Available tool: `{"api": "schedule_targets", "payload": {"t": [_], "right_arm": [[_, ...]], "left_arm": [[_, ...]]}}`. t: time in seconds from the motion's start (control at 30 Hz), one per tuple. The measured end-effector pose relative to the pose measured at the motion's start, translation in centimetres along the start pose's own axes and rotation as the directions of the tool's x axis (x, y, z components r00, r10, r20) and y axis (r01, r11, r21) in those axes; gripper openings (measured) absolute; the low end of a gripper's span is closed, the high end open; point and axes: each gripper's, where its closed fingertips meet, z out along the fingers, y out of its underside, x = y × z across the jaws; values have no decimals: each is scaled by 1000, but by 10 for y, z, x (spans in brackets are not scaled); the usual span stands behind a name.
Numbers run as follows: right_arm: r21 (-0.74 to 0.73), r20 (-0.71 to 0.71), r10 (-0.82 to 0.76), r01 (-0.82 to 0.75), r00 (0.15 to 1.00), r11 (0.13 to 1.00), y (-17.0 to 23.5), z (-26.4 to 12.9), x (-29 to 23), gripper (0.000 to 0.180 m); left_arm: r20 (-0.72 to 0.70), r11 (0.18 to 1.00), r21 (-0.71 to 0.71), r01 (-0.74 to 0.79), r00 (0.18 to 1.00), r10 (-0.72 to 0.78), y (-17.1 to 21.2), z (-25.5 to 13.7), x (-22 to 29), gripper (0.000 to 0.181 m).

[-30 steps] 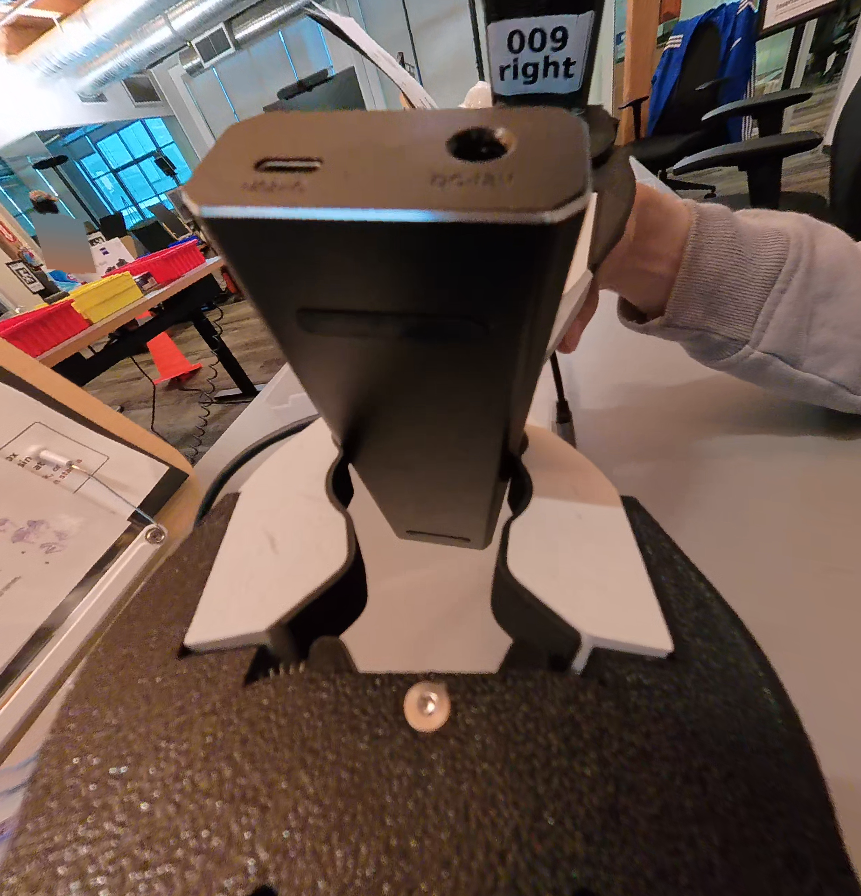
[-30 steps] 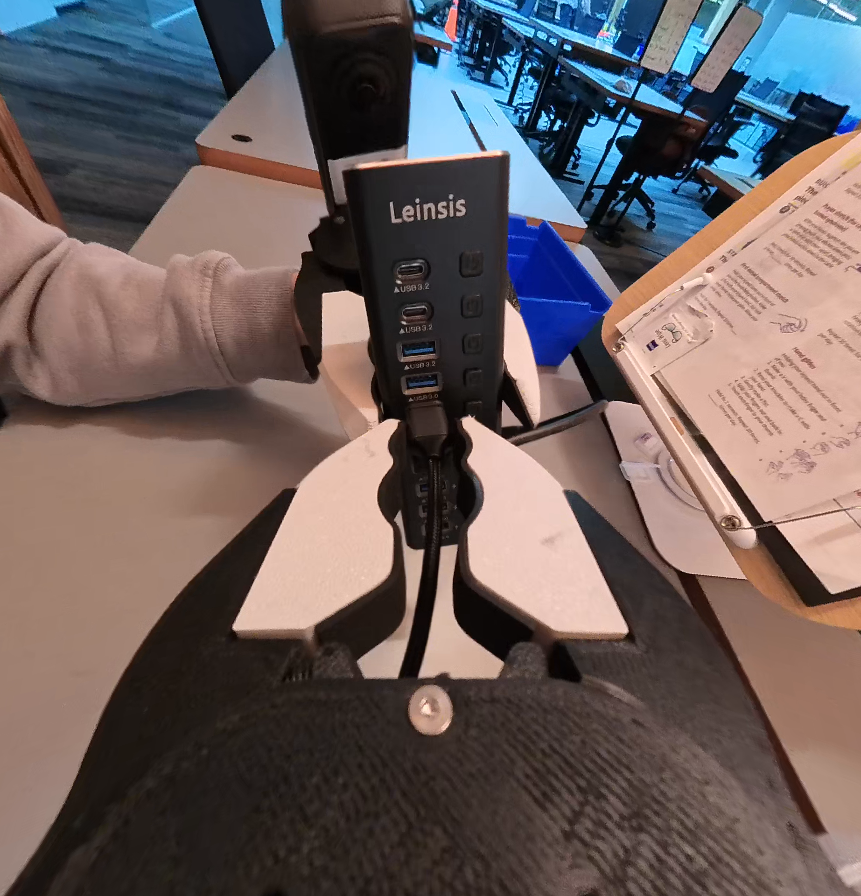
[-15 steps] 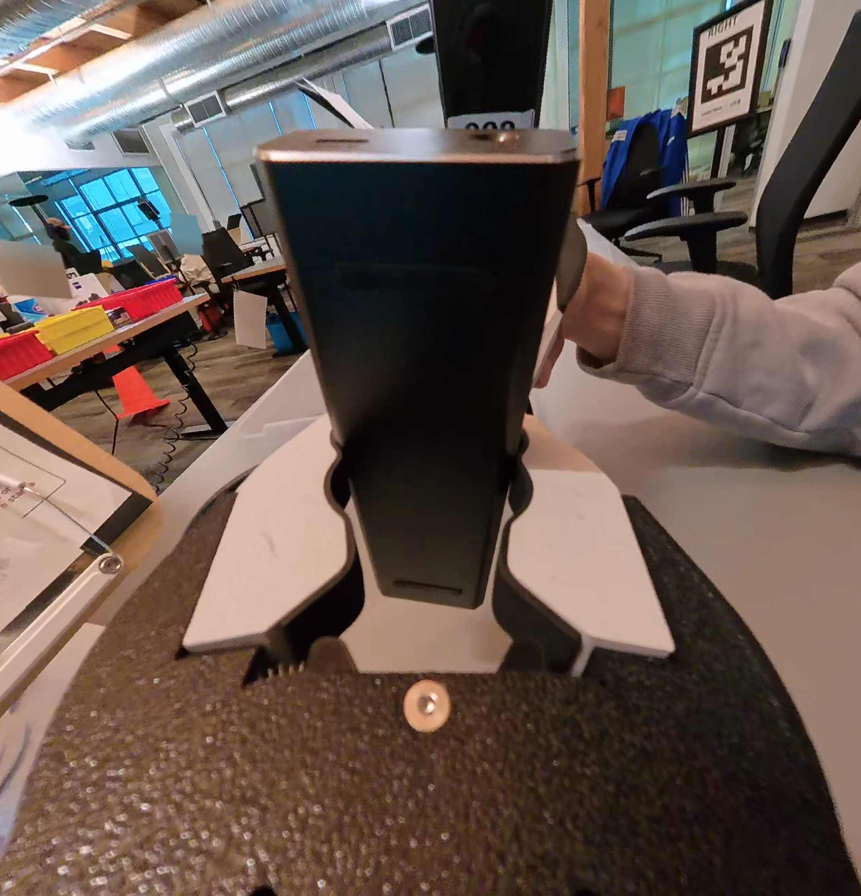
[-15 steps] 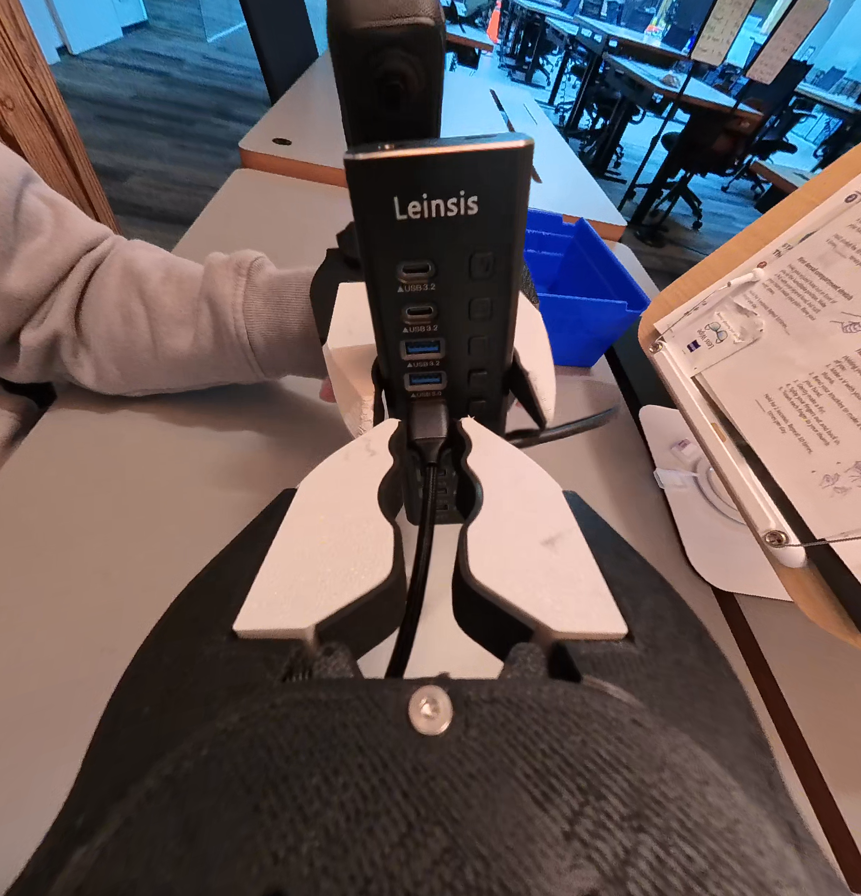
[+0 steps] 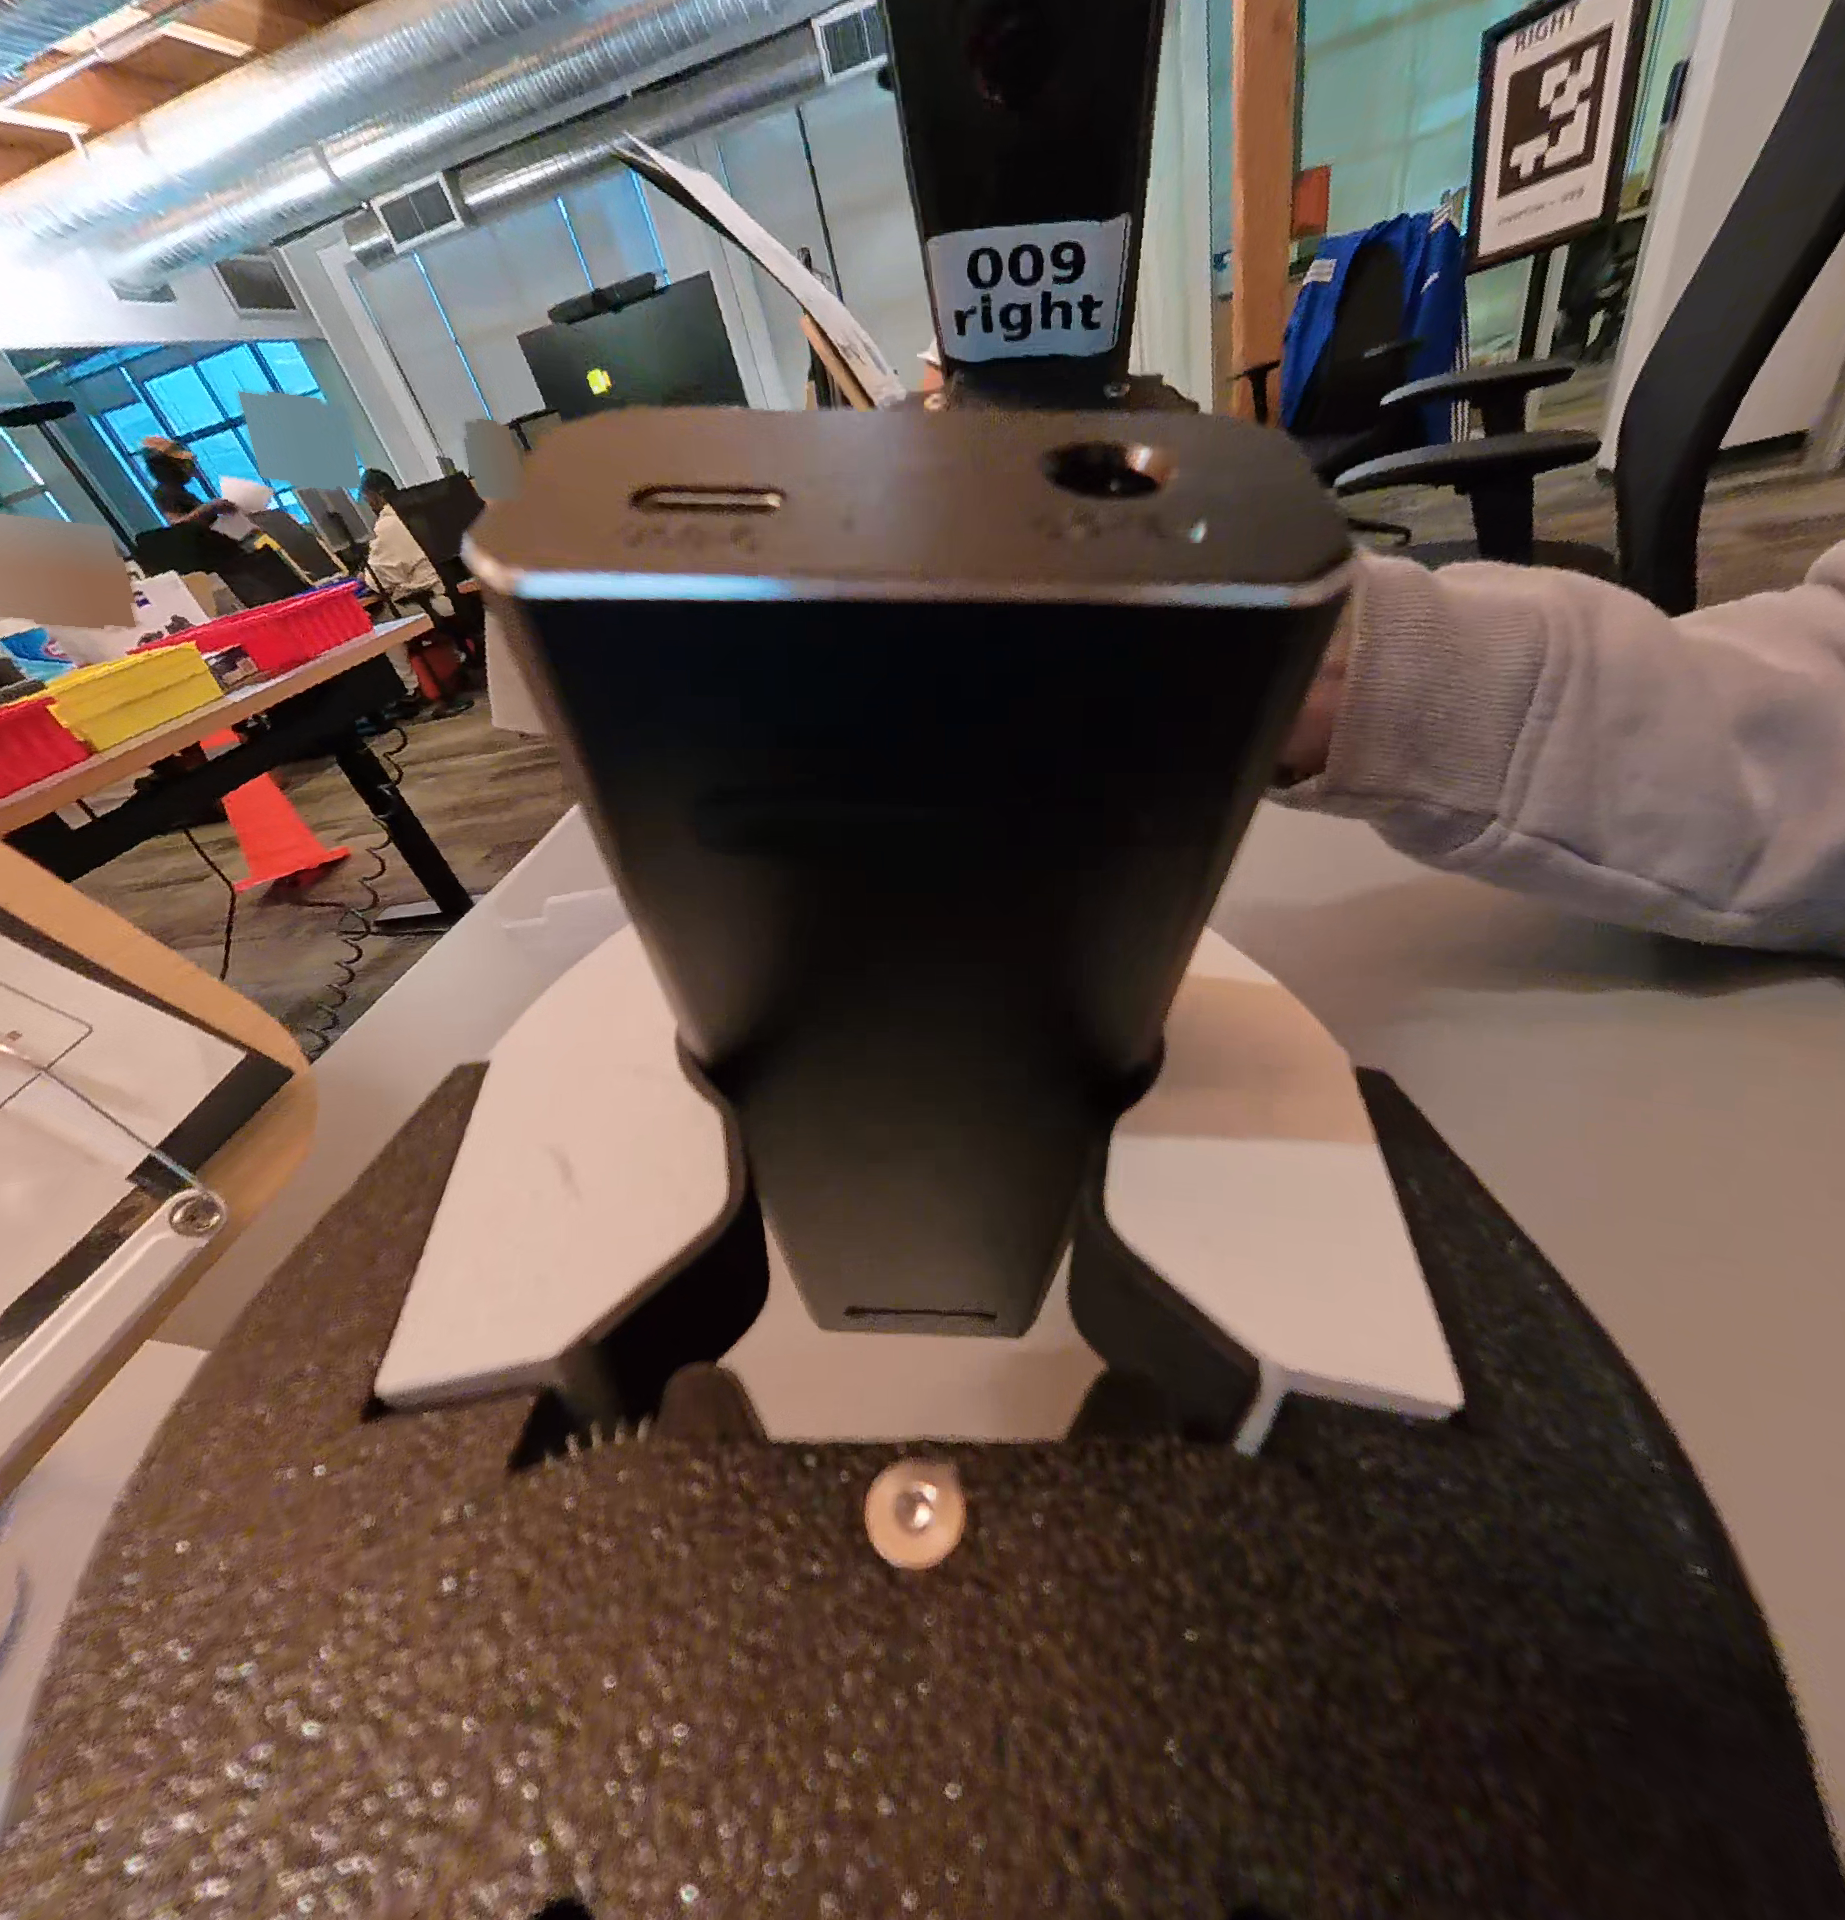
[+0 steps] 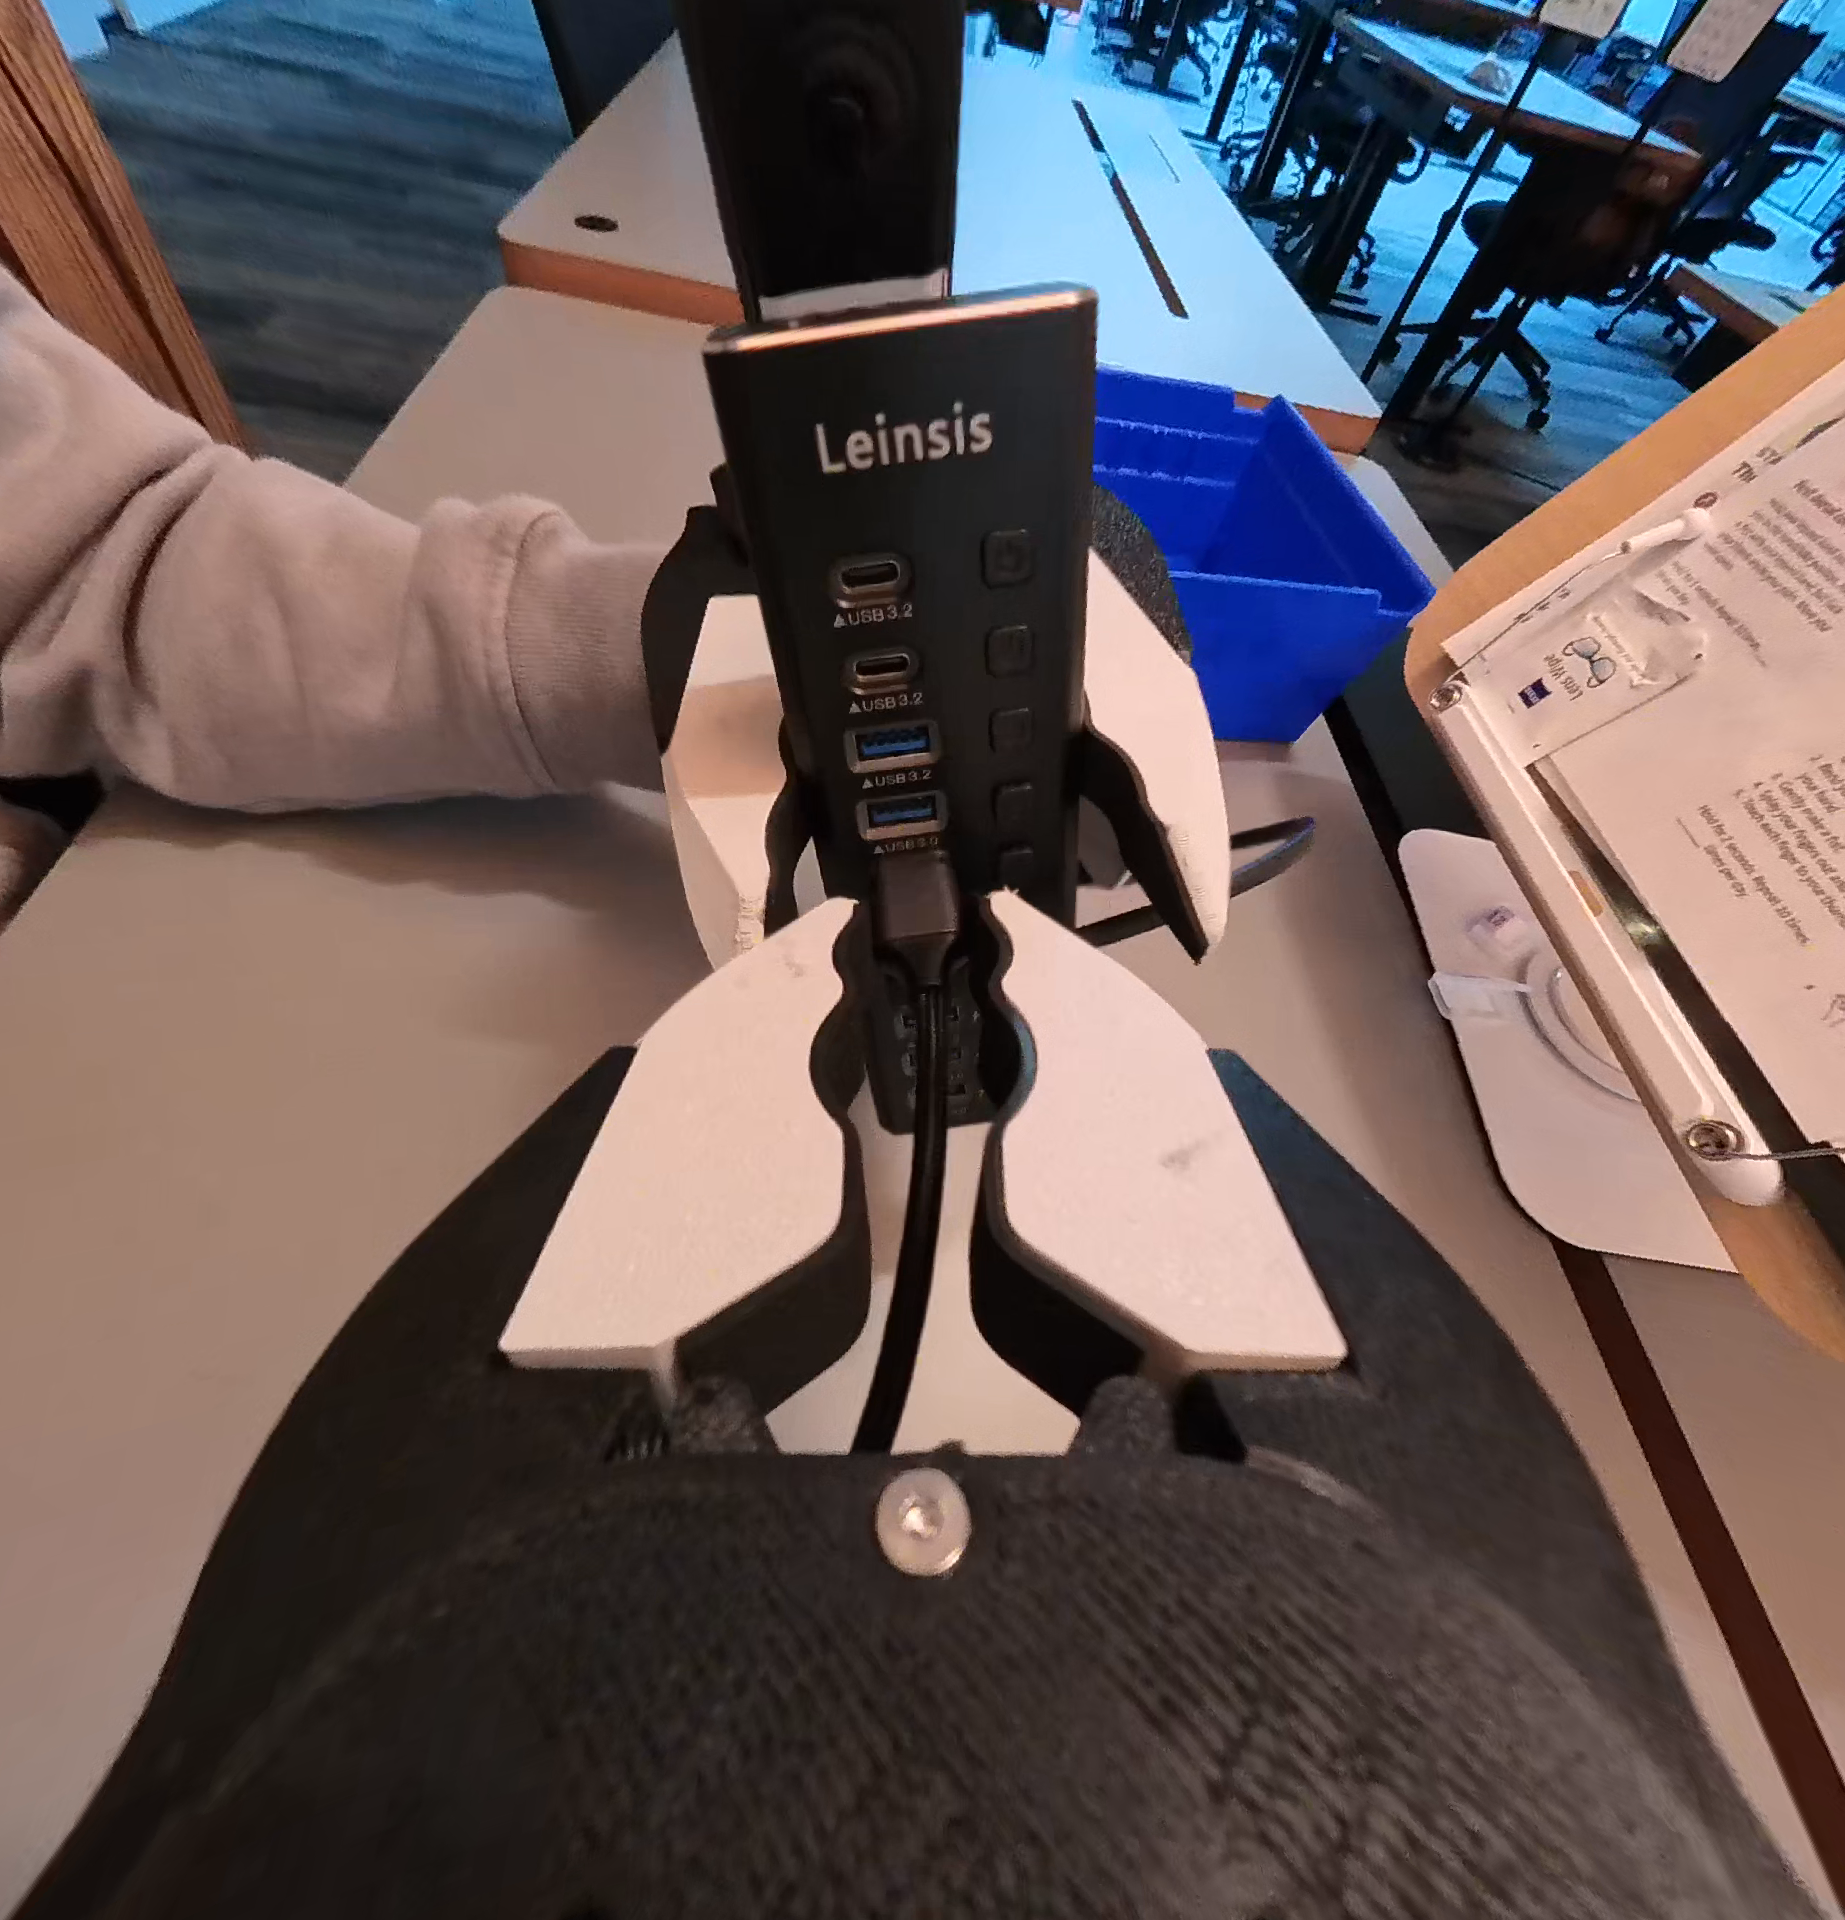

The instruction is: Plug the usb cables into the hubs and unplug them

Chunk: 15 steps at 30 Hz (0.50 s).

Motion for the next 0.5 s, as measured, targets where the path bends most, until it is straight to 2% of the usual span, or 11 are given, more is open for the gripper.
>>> {"api": "schedule_targets", "payload": {"t": [0.3, 0.33, 0.37, 0.4, 0.43, 0.47, 0.5], "right_arm": [[-106, -7, -34, 33, 999, 994, 5, 2, -10, 18], [-153, -48, -42, 35, 998, 988, 12, -6, -5, 18], [-229, -186, -56, 12, 981, 973, 26, -31, 17, 18], [-182, -276, 11, -64, 961, 981, 28, -60, 31, 18], [-21, -267, 130, -141, 955, 990, 16, -86, 32, 18], [132, -274, 185, -154, 944, 979, 0, -112, 34, 18], [201, -317, 150, -88, 937, 976, -11, -134, 33, 18]], "left_arm": [[-70, 998, -66, -25, 997, 21, 6, -4, 10, 72], [-83, 997, -74, -25, 996, 19, 7, -7, 11, 72], [-71, 995, -93, -17, 997, 10, 11, -17, 6, 72], [-14, 994, -105, 5, 1000, -7, 14, -33, -8, 72], [58, 993, -115, 36, 998, -29, 17, -51, -24, 72], [110, 994, -97, 47, 993, -36, 16, -65, -33, 72], [128, 997, -53, 55, 991, -48, 10, -72, -37, 72]]}}
